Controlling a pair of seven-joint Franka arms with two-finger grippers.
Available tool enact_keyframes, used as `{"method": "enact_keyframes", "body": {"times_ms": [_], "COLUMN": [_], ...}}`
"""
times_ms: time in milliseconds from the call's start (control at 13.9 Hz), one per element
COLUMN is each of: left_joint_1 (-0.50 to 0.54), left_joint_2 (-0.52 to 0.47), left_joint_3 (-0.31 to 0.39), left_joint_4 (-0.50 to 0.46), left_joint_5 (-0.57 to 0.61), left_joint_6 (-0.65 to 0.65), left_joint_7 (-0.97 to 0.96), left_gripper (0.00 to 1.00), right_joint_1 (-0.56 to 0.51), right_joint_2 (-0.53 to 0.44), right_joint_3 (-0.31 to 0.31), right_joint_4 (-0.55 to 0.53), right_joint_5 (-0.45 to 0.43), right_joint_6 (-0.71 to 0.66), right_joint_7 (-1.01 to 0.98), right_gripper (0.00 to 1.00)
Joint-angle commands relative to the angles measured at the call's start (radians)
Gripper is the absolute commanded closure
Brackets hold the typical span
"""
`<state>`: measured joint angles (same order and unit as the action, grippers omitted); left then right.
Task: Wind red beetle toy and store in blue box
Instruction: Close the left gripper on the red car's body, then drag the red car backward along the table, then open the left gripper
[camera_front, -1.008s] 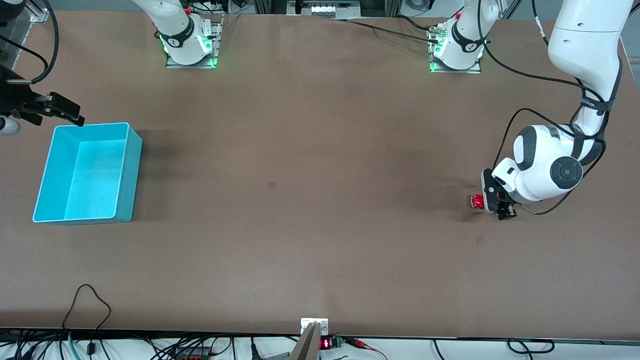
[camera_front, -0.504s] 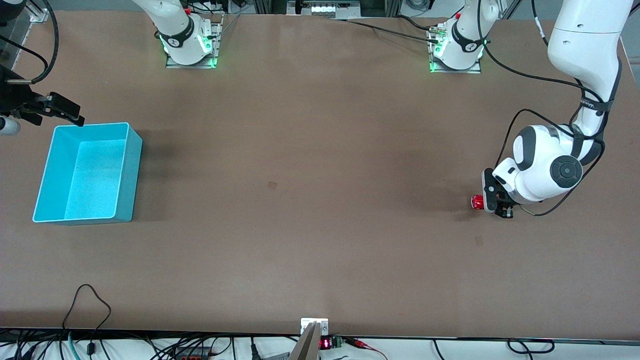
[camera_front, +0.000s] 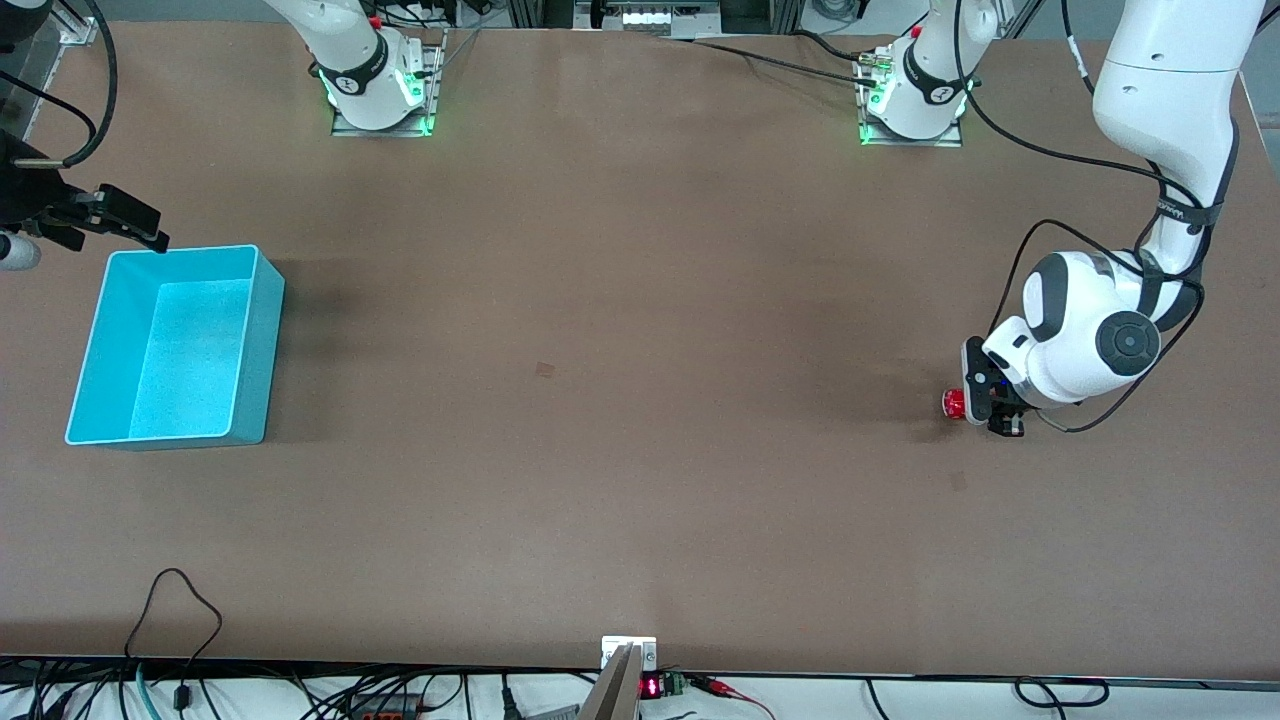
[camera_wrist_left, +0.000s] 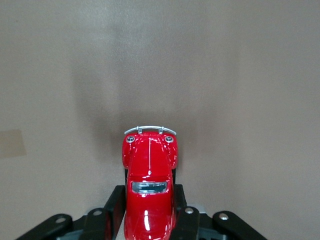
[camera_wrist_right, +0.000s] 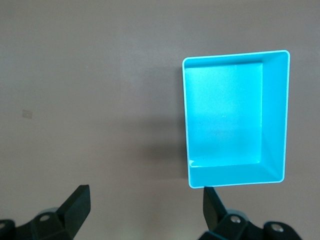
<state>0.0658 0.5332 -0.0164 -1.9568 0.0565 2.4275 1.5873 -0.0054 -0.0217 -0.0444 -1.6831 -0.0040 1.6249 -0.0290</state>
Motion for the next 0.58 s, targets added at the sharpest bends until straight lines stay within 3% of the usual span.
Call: {"method": "enact_keyframes", "body": {"times_ms": [0, 144, 504], "left_joint_1": [0.005, 0.005, 0.005], "left_joint_2": [0.007, 0.005, 0.005], "left_joint_3": [-0.002, -0.002, -0.002], "left_joint_4": [-0.004, -0.004, -0.004], "left_joint_5": [0.014, 0.014, 0.014], "left_joint_6": [0.012, 0.01, -0.001], "left_joint_7": [0.032, 0.033, 0.029], "left_gripper": [0.7, 0.85, 0.89], "right_joint_1": [-0.002, -0.002, -0.002], "right_joint_2": [0.0, 0.002, 0.002], "right_joint_3": [-0.002, -0.002, -0.002], "right_joint_4": [0.014, 0.014, 0.014], "right_joint_5": [0.012, 0.012, 0.012], "right_joint_6": [-0.014, -0.014, -0.014], "right_joint_7": [-0.011, -0.011, -0.011], "right_gripper": [0.0, 0.0, 0.0]}}
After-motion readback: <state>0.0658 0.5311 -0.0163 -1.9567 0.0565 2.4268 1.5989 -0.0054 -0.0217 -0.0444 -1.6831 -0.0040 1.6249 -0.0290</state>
